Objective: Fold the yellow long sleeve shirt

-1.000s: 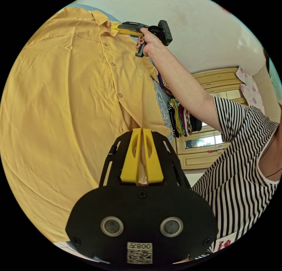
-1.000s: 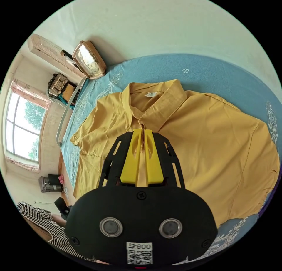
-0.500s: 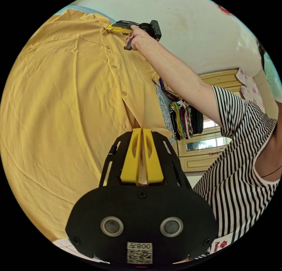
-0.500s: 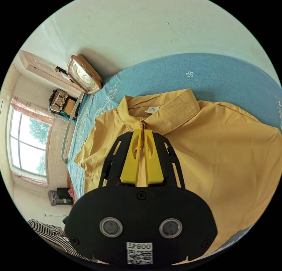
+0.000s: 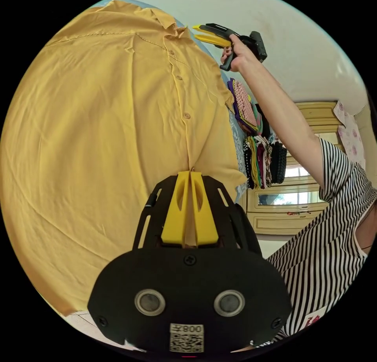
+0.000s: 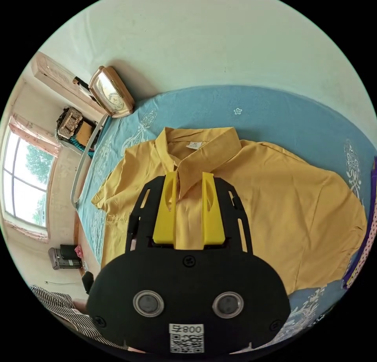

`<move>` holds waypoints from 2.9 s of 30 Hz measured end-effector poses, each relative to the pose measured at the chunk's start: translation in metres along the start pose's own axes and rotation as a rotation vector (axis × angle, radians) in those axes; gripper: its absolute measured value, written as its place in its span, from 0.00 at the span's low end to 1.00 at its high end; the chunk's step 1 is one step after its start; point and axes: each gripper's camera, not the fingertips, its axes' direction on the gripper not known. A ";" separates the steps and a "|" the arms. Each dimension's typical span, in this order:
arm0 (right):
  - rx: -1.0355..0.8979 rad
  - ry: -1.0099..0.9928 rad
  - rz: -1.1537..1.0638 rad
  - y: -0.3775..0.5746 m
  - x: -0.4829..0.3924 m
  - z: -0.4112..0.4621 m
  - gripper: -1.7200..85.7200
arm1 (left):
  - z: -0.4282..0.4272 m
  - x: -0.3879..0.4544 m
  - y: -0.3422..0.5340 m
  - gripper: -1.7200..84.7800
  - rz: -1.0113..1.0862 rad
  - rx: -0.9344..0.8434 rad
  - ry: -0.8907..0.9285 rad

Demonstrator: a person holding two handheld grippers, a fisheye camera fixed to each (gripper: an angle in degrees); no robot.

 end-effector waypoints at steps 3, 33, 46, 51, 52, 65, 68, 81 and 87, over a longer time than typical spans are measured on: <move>0.037 -0.008 0.004 0.039 0.007 -0.037 0.14 | -0.004 0.004 0.003 0.03 -0.005 0.022 0.007; -0.057 -0.103 0.485 0.518 0.130 -0.145 0.14 | 0.057 0.121 0.075 0.03 0.005 -0.209 -0.164; -0.142 -0.016 0.453 0.530 0.116 -0.127 0.13 | 0.050 0.150 0.079 0.04 0.013 -0.225 -0.147; -0.178 0.049 0.442 0.532 0.111 -0.121 0.09 | 0.047 0.161 0.080 0.03 0.015 -0.227 -0.209; -0.191 0.072 0.436 0.532 0.111 -0.120 0.07 | 0.040 0.165 0.081 0.02 0.020 -0.215 -0.224; -0.232 0.030 0.403 0.549 0.116 -0.111 0.02 | 0.009 0.182 0.088 0.04 -0.017 -0.229 -0.236; -0.232 0.024 0.401 0.553 0.118 -0.109 0.02 | 0.005 0.183 0.089 0.03 -0.034 -0.230 -0.250; -0.210 -0.009 0.402 0.572 0.127 -0.104 0.02 | -0.083 0.207 0.063 0.07 0.027 -0.044 -0.315; -0.206 -0.025 0.402 0.578 0.131 -0.102 0.02 | -0.081 0.200 0.018 0.06 0.046 -0.125 -0.423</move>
